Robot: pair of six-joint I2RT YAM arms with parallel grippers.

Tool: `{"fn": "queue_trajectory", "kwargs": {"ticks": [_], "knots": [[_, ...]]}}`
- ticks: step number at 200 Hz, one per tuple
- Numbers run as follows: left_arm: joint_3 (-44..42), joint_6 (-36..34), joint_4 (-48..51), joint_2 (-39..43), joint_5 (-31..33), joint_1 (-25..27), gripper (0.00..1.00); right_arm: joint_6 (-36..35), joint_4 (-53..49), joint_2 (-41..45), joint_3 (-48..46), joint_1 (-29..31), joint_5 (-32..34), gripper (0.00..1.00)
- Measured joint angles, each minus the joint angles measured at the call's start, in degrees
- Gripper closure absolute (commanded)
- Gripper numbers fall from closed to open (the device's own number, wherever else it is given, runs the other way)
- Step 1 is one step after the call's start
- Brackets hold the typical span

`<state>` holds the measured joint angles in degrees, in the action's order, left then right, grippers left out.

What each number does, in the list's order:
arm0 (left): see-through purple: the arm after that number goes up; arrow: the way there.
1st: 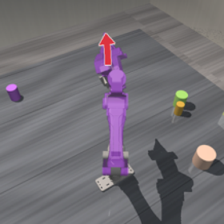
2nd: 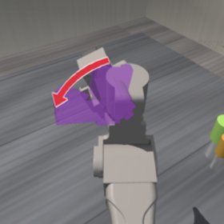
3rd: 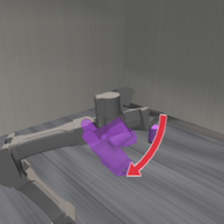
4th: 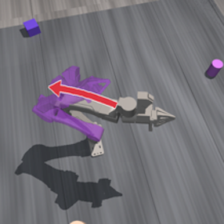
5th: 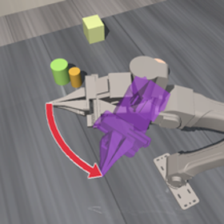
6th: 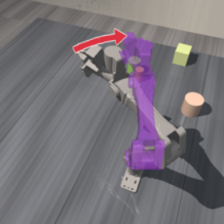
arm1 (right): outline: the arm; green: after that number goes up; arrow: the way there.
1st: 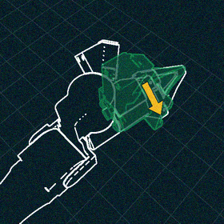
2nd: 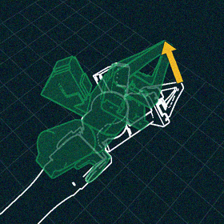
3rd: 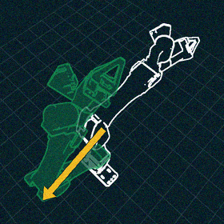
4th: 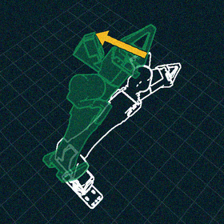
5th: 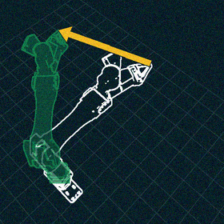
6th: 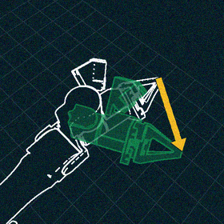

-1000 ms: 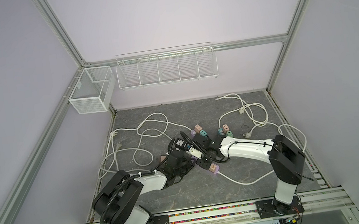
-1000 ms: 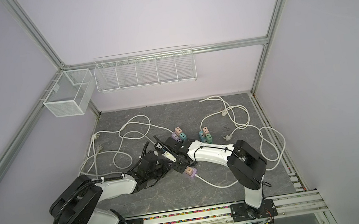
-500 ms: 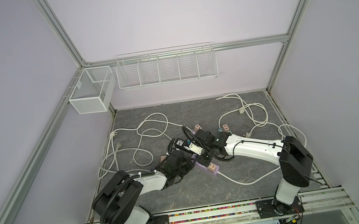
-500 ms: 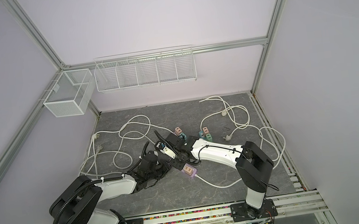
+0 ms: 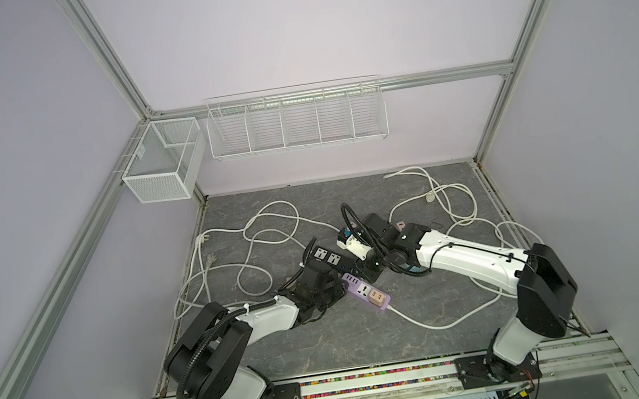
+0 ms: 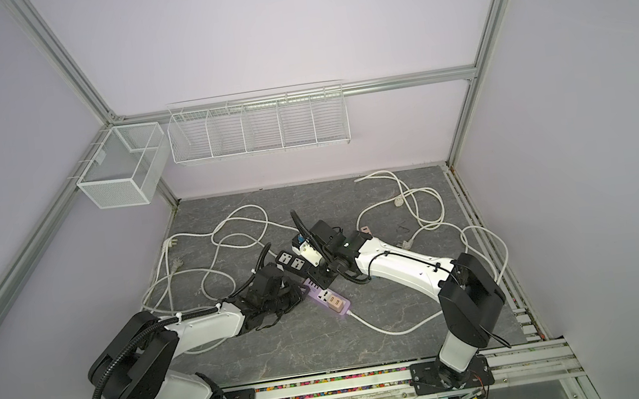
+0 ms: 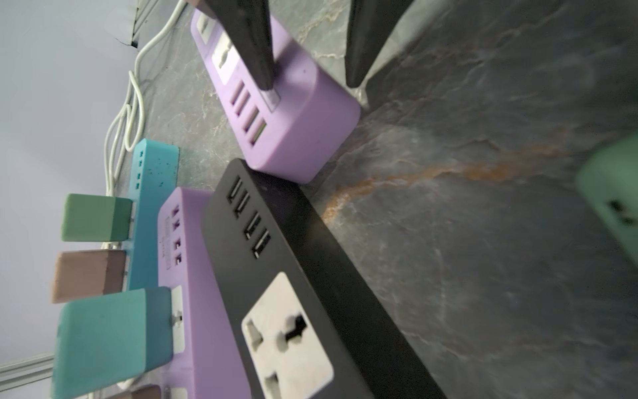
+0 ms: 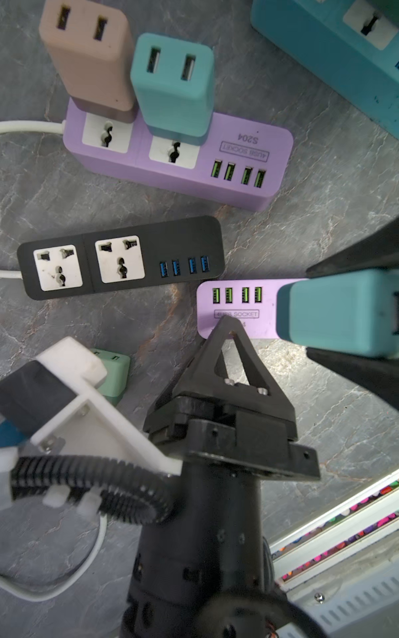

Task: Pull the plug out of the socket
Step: 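Carry the teal adapter beside the green adapter and lower it onto the table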

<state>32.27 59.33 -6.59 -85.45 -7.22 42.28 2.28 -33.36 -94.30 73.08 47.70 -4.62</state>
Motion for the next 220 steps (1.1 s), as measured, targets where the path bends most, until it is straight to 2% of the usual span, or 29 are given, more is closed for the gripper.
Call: {"fn": "queue_trajectory", "kwargs": {"ticks": [58,134,157,220], "knots": [[-0.02,-4.79,13.55,13.16,4.74,-4.66,0.55,2.08,1.36,0.13,-0.13,-0.28,-3.56,0.77],[0.0,-12.7,25.9,32.54,15.37,-8.09,0.47,7.43,9.03,-3.67,-0.13,2.99,-8.35,0.76],[0.04,-14.21,29.07,35.01,17.31,-8.96,0.44,9.68,11.82,-6.45,-0.13,3.93,-8.44,0.76],[2.03,-16.02,34.32,35.6,21.27,-9.55,0.43,16.74,21.88,-11.89,-0.61,5.07,-6.03,0.78]]}}
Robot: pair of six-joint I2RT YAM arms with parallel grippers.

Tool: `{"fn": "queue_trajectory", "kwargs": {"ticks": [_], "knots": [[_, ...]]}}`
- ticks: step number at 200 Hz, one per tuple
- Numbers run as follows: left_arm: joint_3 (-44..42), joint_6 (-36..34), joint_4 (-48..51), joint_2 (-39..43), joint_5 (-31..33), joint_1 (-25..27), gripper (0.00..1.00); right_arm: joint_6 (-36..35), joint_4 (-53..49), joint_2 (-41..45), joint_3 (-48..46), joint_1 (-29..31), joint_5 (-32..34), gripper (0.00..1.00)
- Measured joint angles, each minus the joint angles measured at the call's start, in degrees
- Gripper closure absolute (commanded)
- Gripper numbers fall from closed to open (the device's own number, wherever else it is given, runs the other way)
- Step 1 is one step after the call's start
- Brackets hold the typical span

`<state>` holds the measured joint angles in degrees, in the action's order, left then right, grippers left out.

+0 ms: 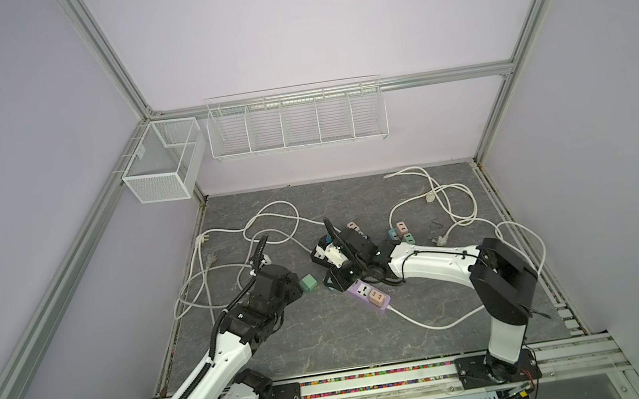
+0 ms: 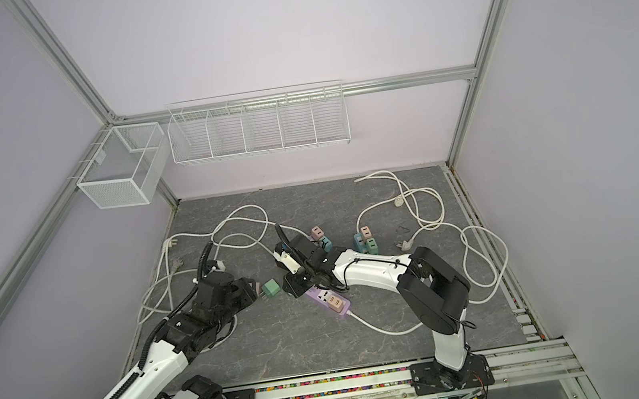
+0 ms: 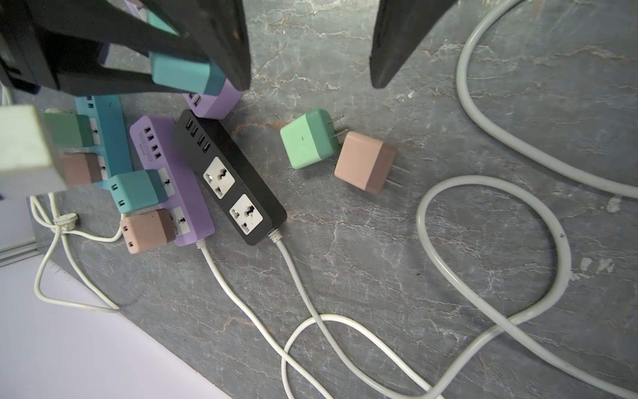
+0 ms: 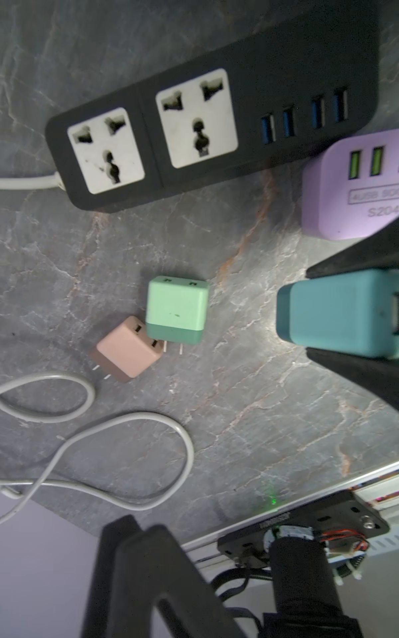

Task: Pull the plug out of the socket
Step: 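Carry the teal adapter beside the green adapter and lower it onto the table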

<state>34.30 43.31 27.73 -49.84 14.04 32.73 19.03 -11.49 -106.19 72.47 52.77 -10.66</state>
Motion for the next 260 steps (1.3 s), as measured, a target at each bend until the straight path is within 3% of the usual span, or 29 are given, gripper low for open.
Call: {"fn": "queue_trajectory", "kwargs": {"ticks": [64,192,260], "knots": [[0.0,0.13,3.52,3.89,3.5,-0.11,0.39,3.96,5.42,-8.17,2.12,0.0,-0.15,0.78],[-2.16,2.86,4.74,9.4,5.46,-0.48,0.37,4.96,7.41,-13.86,8.31,0.0,-1.7,0.76],[-2.73,3.56,4.7,9.44,5.46,-0.48,0.36,4.98,7.45,-14.82,8.44,0.0,-1.4,0.57]]}}
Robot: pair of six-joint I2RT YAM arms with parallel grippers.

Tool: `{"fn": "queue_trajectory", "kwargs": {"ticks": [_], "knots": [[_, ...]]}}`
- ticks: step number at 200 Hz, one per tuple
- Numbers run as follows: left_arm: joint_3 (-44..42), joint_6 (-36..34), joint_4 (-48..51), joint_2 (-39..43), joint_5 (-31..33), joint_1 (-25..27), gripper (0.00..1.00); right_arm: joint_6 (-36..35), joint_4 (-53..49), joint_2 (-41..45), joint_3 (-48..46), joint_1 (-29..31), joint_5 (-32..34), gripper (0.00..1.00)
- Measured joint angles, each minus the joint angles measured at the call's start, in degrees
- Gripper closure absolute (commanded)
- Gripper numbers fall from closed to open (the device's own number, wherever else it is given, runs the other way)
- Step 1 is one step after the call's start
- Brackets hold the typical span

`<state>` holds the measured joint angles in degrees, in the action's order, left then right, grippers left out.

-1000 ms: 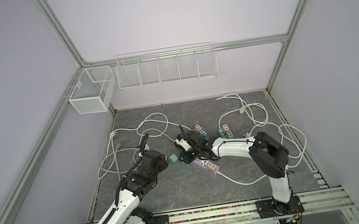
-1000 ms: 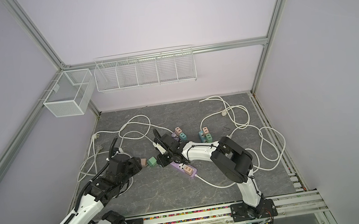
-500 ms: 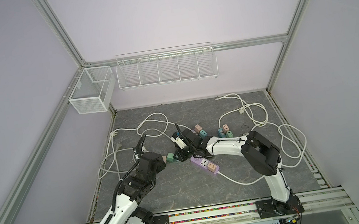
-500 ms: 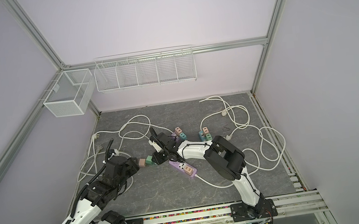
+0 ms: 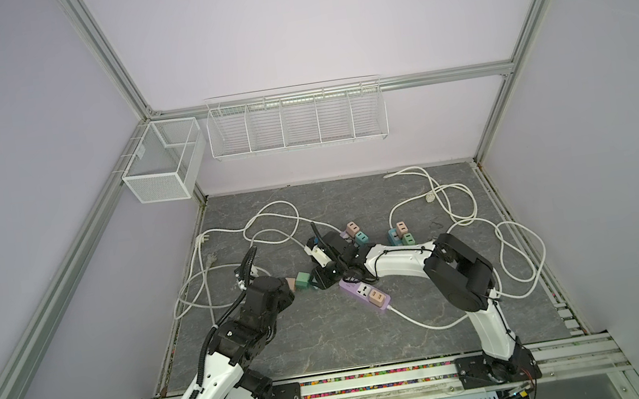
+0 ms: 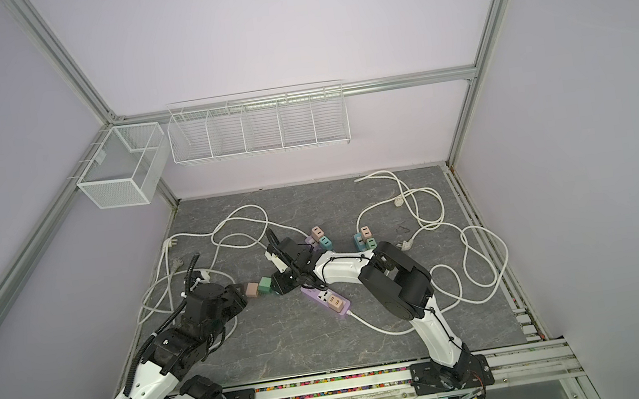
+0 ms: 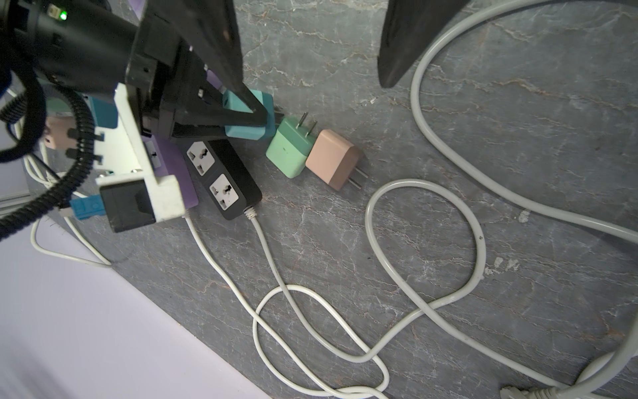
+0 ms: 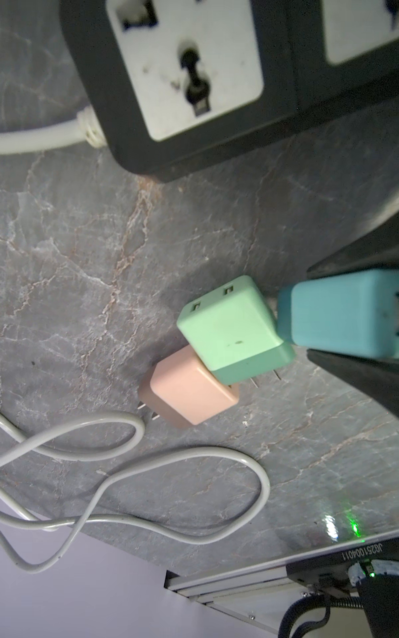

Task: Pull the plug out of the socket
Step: 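Carry the teal adapter beside the green adapter and lower it onto the table, then open the right gripper and draw it back while the left gripper withdraws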

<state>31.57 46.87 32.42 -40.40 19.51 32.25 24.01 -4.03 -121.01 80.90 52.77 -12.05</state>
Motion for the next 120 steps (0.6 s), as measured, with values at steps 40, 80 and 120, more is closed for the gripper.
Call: {"fn": "queue_trajectory", "kwargs": {"ticks": [40,80,120], "knots": [[0.0,0.02,-0.26,-0.11,-0.02,0.0,0.36,-0.33,-0.42,0.0,0.0,0.0,0.81,0.46],[0.0,0.02,-0.61,-0.66,-0.07,0.0,0.34,-1.42,-1.9,0.61,-0.07,-0.02,2.67,0.37],[0.0,0.04,-1.51,-1.46,-0.42,0.0,0.26,-3.28,-2.99,5.81,-1.38,-0.46,3.76,0.27]]}}
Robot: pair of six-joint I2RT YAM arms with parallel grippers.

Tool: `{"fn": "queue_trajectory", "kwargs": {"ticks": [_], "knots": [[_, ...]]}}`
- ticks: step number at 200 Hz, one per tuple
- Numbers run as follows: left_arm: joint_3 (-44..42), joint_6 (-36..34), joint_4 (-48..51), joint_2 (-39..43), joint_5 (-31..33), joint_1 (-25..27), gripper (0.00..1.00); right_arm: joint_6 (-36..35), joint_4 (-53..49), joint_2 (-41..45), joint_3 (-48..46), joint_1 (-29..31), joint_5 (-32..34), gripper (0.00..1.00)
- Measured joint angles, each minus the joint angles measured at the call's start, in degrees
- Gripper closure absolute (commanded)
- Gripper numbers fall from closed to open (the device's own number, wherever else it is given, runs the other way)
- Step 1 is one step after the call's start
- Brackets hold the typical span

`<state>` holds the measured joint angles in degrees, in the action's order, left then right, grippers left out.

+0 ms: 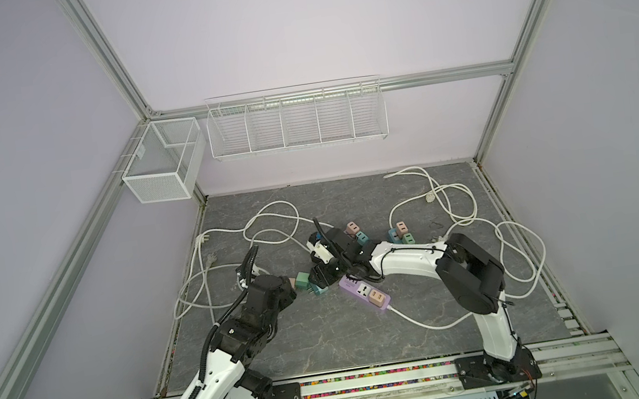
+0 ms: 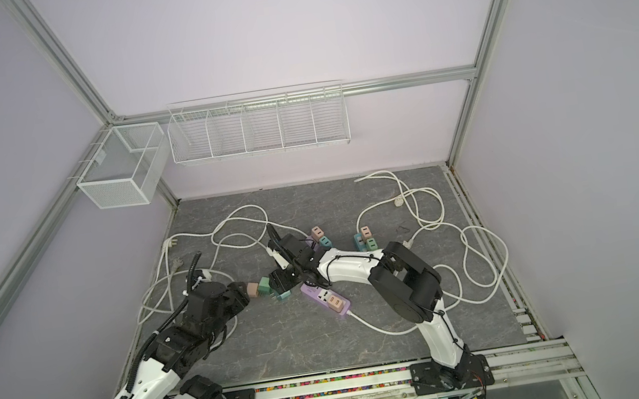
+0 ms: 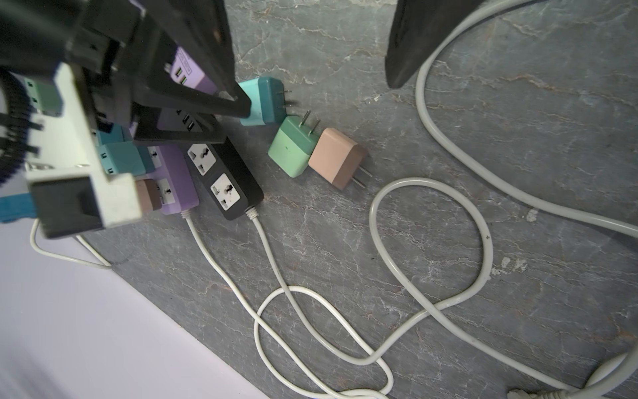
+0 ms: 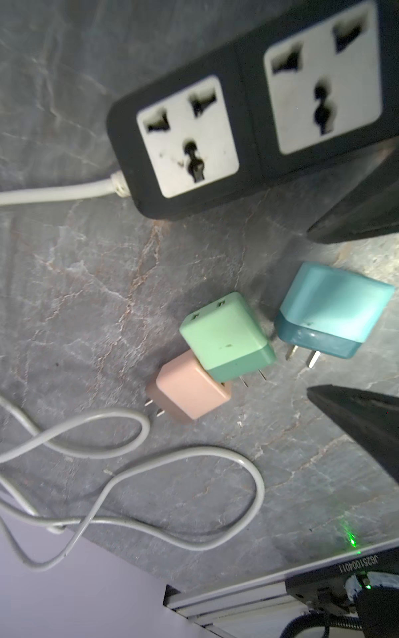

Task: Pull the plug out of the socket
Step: 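Open the right gripper and draw it back while the left gripper withdraws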

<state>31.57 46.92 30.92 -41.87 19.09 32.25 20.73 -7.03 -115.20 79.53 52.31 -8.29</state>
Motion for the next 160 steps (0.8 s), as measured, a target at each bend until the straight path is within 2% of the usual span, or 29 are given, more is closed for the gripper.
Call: {"fn": "queue_trajectory", "kwargs": {"ticks": [25,39,47,51,82,124,160], "knots": [[0.0,-0.37,-0.83,-0.52,-0.55,0.0,0.19,-1.11,-0.92,5.03,-0.74,-0.96,0.98,0.17],[0.02,-0.79,-1.27,-0.63,-1.11,-0.07,0.15,-2.03,-1.64,7.69,-1.05,-1.95,1.51,0.01],[0.02,-0.92,-1.66,-0.68,-1.38,-0.07,0.12,-2.93,-1.95,9.51,-1.77,-2.58,1.88,0.1],[0.02,-1.22,-1.88,-0.7,-1.55,-0.07,0.11,-3.13,-2.14,10.36,-2.19,-2.84,2.51,0.12],[0.02,-2.01,-2.97,-0.9,-2.49,-0.07,0.0,-5.35,-5.33,17.03,-5.27,-4.94,6.75,0.12],[0.02,-2.64,-5.86,-2.67,-4.26,-0.07,0.01,-6.43,-10.03,23.91,-8.63,-7.67,11.93,0.11],[-0.35,-2.75,-10.82,-6.43,-8.96,-0.07,0.01,-5.57,-12.57,29.0,-13.0,-11.02,11.67,0.11]]}}
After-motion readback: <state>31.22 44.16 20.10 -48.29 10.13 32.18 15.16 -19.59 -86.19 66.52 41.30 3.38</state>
